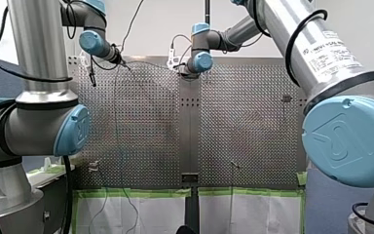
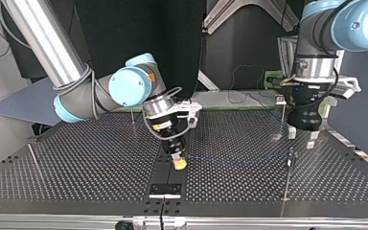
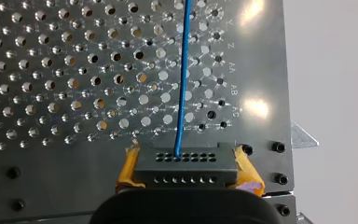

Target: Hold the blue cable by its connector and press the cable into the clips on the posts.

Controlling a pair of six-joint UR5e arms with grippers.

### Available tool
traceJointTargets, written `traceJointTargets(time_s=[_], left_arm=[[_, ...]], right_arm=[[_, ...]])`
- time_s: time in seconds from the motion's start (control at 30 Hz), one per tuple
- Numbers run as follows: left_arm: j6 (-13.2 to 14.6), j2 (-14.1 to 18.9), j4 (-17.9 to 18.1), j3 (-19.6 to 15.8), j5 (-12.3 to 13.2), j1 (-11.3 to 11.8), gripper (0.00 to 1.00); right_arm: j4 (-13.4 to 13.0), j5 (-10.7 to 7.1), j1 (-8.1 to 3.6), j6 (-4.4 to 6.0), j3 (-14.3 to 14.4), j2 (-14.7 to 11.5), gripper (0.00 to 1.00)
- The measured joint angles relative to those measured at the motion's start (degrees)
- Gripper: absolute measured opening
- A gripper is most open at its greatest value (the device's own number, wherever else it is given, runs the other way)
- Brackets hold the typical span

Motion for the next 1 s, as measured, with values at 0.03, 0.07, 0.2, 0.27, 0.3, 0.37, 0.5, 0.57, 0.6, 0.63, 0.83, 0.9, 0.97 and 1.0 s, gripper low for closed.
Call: traceJointTargets(time_s=[0.03, 0.07, 0.2, 0.27, 0.3, 0.37, 0.5, 0.57, 0.6, 0.63, 0.83, 0.9, 0.97, 1.0], left_arm=[[0.33, -0.12, -0.3, 0.05, -0.21, -0.06, 1.0], [0.63, -0.21, -0.55, 0.08, -0.49, -0.12, 1.0], [1.61, -0.38, -1.07, 0.17, -1.57, -0.46, 1.0], [1.89, -0.39, -1.12, 0.23, -1.73, -0.55, 1.0], [2.05, -0.41, -1.09, 0.28, -1.79, -0.59, 1.0], [2.27, -0.4, -0.99, 0.38, -1.83, -0.66, 1.0], [2.76, -0.45, -0.18, 0.7, -1.19, -0.73, 1.0], [2.86, -0.57, 0.02, 0.78, -0.82, -0.75, 1.0], [2.91, -0.72, 0.07, 0.83, -0.67, -0.78, 1.0], [2.96, -0.83, 0.09, 0.86, -0.61, -0.81, 1.0], [3.2, -1.13, -0.24, 0.87, -0.94, -1.13, 1.0], [3.34, -1.16, -0.5, 0.87, -1.62, -1.28, 1.0], [3.45, -1.16, -0.66, 0.86, -2.1, -1.43, 1.0], [3.52, -1.15, -0.79, 0.86, -2.37, -1.54, 1.0]], right_arm=[[0.08, 0.08, -0.03, -0.01, 0.0, 0.0, 0.0], [0.13, 0.18, -0.05, -0.02, 0.01, 0.0, 0.0], [0.26, 0.72, -0.16, -0.04, 0.01, 0.0, 0.0], [0.28, 0.87, -0.19, -0.05, 0.01, 0.0, 0.0], [0.3, 0.91, -0.19, -0.07, 0.01, 0.0, 0.0], [0.34, 0.99, -0.22, -0.1, 0.01, 0.01, 0.0], [0.34, 1.03, -0.24, -0.12, 0.01, 0.03, 0.0], [0.34, 1.04, -0.25, -0.13, 0.01, 0.06, 0.0], [0.35, 1.04, -0.24, -0.13, 0.02, 0.06, 0.0], [0.36, 1.04, -0.22, -0.13, 0.01, 0.06, 0.0], [0.38, 1.02, -0.18, -0.13, 0.02, 0.05, 0.0], [0.38, 1.01, -0.17, -0.13, 0.01, 0.06, 0.0], [0.38, 0.99, -0.17, -0.13, 0.01, 0.06, 0.0], [0.38, 0.99, -0.17, -0.13, 0.02, 0.06, 0.0]])
